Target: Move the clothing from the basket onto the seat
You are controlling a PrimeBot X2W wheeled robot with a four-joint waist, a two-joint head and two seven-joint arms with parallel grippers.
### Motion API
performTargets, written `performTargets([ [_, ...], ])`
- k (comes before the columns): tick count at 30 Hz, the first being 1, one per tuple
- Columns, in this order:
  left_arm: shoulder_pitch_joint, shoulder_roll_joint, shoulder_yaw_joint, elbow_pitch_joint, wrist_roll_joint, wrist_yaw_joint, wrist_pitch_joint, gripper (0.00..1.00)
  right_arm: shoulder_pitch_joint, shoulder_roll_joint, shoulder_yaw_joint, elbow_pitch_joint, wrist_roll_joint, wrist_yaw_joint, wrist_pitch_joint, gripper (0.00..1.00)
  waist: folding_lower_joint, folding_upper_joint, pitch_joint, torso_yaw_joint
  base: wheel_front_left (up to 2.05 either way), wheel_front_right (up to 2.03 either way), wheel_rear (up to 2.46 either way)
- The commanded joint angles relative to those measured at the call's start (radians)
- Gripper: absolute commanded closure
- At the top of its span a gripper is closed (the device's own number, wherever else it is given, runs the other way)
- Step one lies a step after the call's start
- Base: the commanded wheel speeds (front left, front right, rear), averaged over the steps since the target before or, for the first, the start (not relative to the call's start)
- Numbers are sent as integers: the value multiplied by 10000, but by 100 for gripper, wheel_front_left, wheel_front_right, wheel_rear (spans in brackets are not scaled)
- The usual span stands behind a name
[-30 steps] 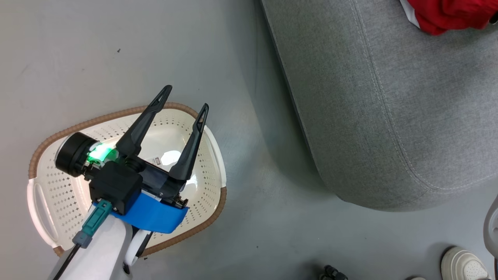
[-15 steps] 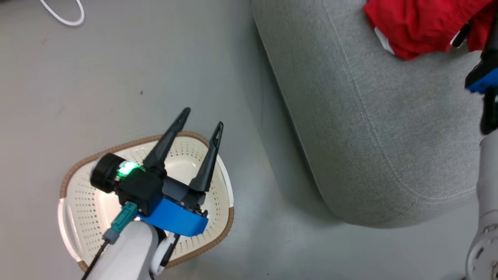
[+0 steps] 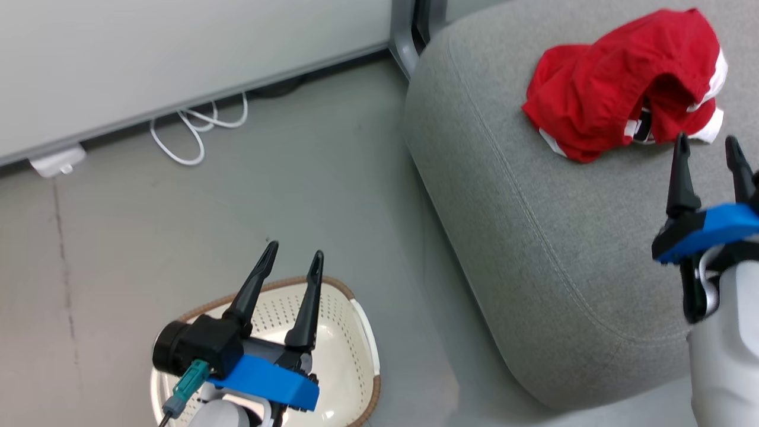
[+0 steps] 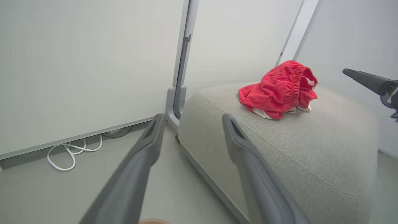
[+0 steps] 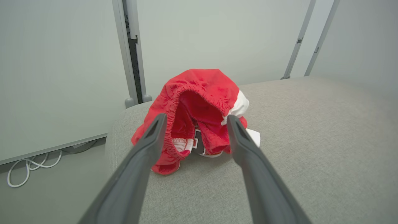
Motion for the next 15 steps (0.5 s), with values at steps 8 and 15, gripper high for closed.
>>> performTargets([
  [8, 986, -352, 843, 204, 43, -41, -44, 0, 2411, 350, 99, -1949, 51, 2, 103, 0, 4, 0, -1464, 564, 0, 0, 0],
  [15, 1483, -526, 1407, 315, 169, -86, -45, 0, 4254, 659, 577, -3563, 141, 3, 246, 0, 4, 0, -2024, 1129, 0, 0, 0],
])
